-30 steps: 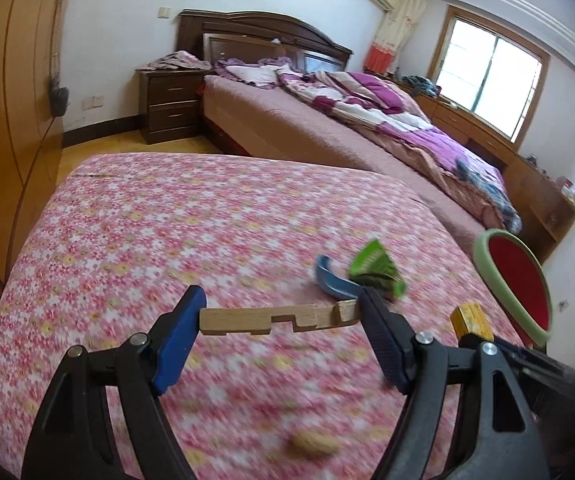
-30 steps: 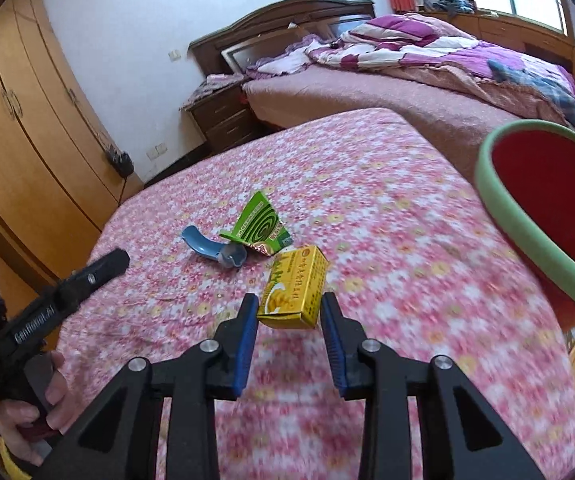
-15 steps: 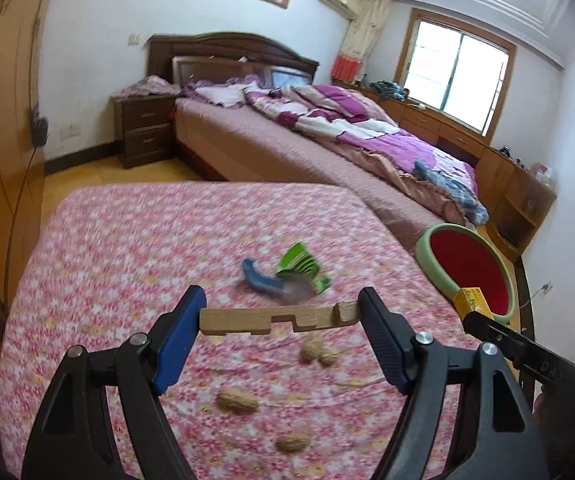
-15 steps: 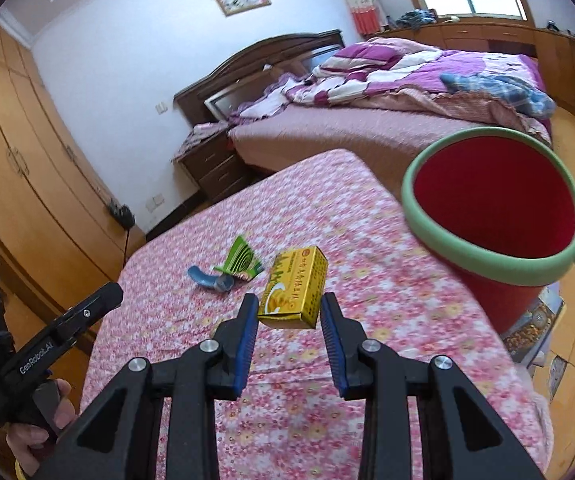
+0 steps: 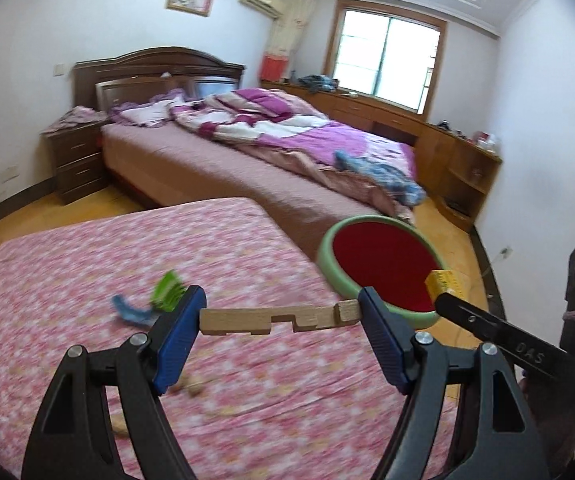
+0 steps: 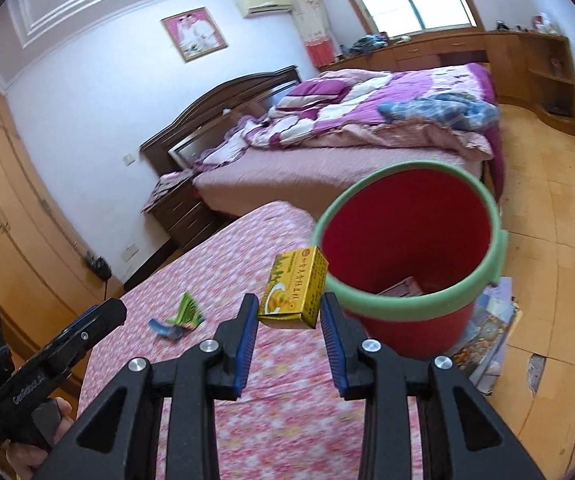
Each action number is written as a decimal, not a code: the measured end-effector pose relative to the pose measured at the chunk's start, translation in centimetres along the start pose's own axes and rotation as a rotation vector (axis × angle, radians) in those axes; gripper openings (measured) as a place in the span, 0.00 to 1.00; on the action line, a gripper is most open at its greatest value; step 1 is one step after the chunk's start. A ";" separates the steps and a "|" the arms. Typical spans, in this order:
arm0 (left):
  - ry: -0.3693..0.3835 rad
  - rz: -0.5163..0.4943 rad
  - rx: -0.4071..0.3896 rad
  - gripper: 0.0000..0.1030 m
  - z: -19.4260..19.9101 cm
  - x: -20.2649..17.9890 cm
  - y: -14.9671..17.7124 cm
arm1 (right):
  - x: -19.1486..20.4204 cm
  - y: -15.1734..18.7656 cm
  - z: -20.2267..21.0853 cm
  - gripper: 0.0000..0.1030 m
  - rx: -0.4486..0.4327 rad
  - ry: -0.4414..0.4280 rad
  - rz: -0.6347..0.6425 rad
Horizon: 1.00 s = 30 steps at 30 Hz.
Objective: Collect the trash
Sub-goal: 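Carry the wooden stick and yellow box over the red bucket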
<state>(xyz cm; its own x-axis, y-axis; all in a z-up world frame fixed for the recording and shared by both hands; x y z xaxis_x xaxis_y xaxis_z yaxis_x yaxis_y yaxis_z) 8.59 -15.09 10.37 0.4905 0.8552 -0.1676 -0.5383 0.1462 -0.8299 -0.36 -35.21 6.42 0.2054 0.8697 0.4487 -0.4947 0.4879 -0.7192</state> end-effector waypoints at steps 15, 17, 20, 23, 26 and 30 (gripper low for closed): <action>0.136 -0.096 0.074 0.76 -11.0 -7.6 -1.7 | -8.3 -2.0 -0.2 0.34 -0.033 0.073 -0.115; 0.142 -0.091 0.093 0.76 -12.6 -8.1 -1.7 | -9.1 -2.3 -0.5 0.34 -0.036 0.084 -0.114; 0.160 -0.085 0.131 0.76 -14.9 -8.9 -1.4 | -10.2 -2.7 -0.9 0.34 -0.043 0.095 -0.119; 0.171 -0.097 0.154 0.76 -16.6 -9.8 -1.1 | -11.5 -3.0 -1.3 0.34 -0.042 0.096 -0.133; 0.177 -0.097 0.172 0.76 -17.8 -10.4 -1.0 | -12.5 -3.2 -1.6 0.34 -0.041 0.094 -0.153; 0.187 -0.102 0.194 0.76 -18.8 -10.9 -0.8 | -13.1 -3.4 -1.9 0.34 -0.042 0.095 -0.159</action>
<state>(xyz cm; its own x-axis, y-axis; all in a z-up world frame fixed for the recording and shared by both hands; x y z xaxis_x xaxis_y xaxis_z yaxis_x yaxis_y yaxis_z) 16.60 -33.87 2.87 0.6573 0.7270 -0.1987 -0.5917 0.3345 -0.7335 0.24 -48.06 1.94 0.3579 0.7835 0.5081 -0.4143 0.6208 -0.6655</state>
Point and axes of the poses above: each gripper's, at about its wrist camera, not at the fingertips, and z roughly against the way its jaws point, x to its left, y to its underside, the point moved 1 cm from there along -z, roughly the way its jaws point, and after that the axes turned 1 degree about -z, right-handed, at the moved point
